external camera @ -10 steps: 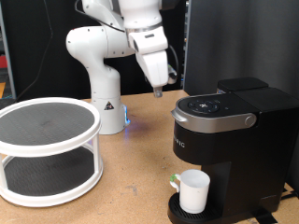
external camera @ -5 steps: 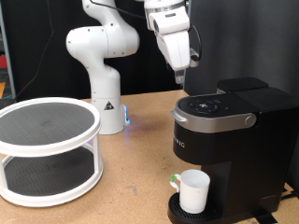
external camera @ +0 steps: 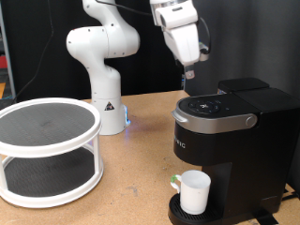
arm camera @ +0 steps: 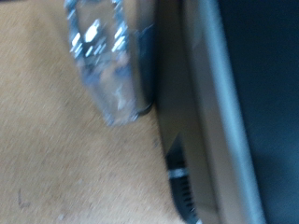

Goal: Make a cup of coffee with the keurig machine

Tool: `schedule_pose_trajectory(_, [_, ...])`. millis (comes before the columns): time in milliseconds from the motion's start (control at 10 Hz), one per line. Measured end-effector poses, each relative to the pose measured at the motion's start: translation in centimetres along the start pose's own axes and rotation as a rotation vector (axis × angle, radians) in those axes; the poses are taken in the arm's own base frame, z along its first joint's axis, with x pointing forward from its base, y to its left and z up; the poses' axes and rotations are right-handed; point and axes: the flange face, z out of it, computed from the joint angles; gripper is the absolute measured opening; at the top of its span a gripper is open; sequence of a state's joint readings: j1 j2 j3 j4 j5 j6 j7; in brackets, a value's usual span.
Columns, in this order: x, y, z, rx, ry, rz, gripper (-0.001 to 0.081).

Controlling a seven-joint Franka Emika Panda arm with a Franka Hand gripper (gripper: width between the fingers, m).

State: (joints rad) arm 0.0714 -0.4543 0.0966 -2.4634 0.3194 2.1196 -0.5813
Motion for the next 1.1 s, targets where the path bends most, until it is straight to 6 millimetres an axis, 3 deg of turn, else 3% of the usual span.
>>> schedule_pose_trajectory(500, [5.8, -0.7, -1.0, 0.009, 0.023, 0.092, 0.0808])
schedule_pose_trajectory(800, [5.8, -0.6, -1.1, -0.015, 0.013, 0.079, 0.0808])
schedule_pose_trajectory(1100, [7.1, -0.7, -2.5, -0.088, 0.013, 0.047, 0.0808])
